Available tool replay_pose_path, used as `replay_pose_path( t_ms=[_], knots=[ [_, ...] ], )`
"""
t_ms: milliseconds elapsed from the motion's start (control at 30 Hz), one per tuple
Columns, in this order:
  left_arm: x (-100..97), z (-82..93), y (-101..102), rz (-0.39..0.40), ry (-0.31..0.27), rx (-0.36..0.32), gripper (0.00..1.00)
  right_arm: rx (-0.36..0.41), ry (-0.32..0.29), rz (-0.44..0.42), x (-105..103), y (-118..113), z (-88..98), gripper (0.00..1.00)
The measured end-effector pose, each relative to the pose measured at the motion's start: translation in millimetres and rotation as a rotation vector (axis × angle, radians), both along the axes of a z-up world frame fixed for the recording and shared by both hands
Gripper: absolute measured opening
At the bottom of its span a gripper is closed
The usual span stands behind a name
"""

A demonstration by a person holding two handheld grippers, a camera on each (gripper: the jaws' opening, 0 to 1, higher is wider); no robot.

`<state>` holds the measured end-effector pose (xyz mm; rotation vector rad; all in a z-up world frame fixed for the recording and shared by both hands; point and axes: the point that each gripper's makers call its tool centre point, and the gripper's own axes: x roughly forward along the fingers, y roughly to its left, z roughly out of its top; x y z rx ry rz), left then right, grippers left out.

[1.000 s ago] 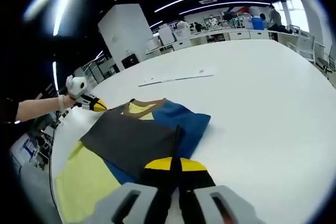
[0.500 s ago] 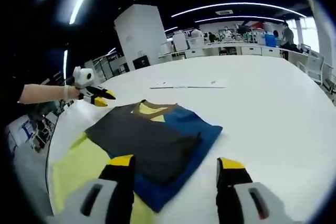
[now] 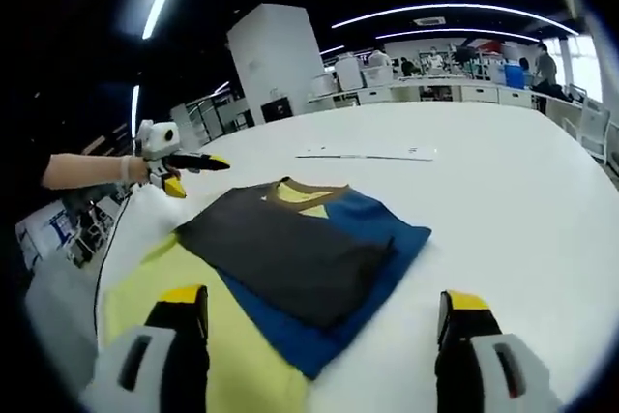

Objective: Fold the garment on the visible template until the final outline fits inside the template.

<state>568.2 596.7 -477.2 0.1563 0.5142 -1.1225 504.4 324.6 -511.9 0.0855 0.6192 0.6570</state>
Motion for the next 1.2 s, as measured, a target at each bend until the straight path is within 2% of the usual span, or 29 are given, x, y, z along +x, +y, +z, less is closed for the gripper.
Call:
replay_pose_path(
  t_ms=[100,300,467,900,1000,1200],
  knots=[
    [-9.7,8.0,-4,0.012,0.004,-0.041,0.88,-0.003,-0.002,-0.001,-2,0,1.9,1.0],
    [-28.6,15.3,-4,0.033,-0.02,-0.062,0.84,0.004,-0.009,-0.01,-6,-2,9.2,0.98],
    [-44.3,13.7,1,0.046,-0.003,-0.066,0.82,0.0,-0.008,-0.012,-15,-4,10.2,0.96],
    [-98.6,1.9,20,0.082,0.03,-0.069,0.76,-0.01,0.004,0.001,-58,-4,11.4,0.9],
    [-111.0,-0.6,24,0.095,0.053,-0.08,0.76,-0.039,0.008,0.021,-69,-5,9.8,0.89],
    [-140.0,-4.7,32,0.102,0.078,-0.078,0.75,-0.032,0.006,0.025,-91,-7,13.3,0.86]
  ],
)
